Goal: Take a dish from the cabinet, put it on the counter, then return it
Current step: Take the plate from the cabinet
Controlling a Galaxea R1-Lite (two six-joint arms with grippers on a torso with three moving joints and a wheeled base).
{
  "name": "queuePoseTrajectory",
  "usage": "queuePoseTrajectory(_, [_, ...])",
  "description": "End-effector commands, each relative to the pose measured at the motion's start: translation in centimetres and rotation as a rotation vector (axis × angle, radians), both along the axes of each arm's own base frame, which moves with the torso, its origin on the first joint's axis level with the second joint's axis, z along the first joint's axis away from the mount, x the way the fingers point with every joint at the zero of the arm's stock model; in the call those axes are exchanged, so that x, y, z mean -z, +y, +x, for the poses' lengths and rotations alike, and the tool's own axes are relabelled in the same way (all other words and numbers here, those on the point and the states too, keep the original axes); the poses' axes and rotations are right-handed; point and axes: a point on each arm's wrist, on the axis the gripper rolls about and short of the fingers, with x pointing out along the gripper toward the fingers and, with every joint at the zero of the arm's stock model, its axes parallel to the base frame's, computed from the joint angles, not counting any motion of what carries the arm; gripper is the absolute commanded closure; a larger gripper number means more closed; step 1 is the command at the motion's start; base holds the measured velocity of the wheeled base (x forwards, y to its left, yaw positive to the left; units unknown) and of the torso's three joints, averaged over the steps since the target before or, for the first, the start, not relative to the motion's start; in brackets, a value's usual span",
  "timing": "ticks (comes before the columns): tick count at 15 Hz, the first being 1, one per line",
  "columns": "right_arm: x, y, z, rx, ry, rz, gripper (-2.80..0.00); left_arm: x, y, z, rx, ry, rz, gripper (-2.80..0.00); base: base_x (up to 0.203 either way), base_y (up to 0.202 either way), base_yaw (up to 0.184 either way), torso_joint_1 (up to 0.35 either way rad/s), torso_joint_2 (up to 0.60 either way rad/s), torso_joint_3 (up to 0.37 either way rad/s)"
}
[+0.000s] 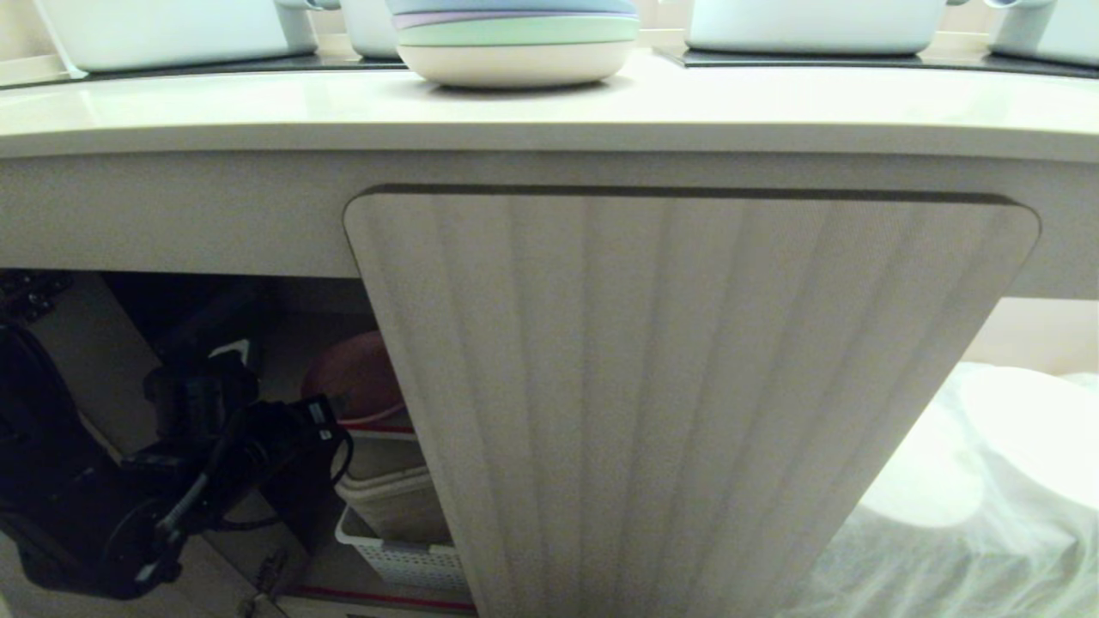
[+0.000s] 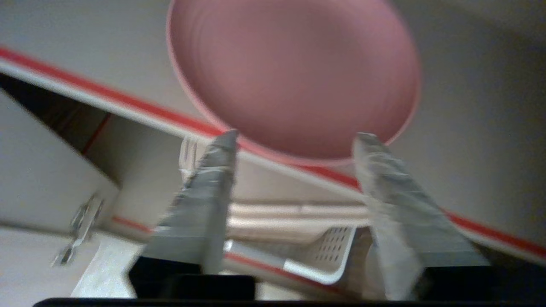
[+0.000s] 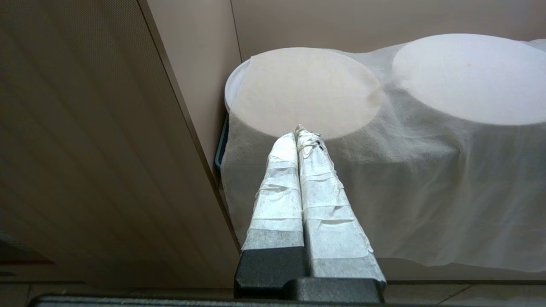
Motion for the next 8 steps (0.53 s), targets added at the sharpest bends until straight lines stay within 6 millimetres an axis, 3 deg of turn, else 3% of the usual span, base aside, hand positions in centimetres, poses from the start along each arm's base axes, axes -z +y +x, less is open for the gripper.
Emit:
queuePoseTrajectory(1, [0.00,0.00,0.00,0.000,0.000,0.000,0.00,-0.40,-0.01,0.05,-0.001,-0.024,-0.003,-2.80,0.000,0.000,0.000,0.000,0.00,0.000])
queuePoseTrajectory(8, [0.00,0.00,0.00,0.000,0.000,0.000,0.00,-0.34,0.05,0.04,-0.007,-0.022,0.003,-2.80,0.000,0.000,0.000,0.000,0.00,0.000])
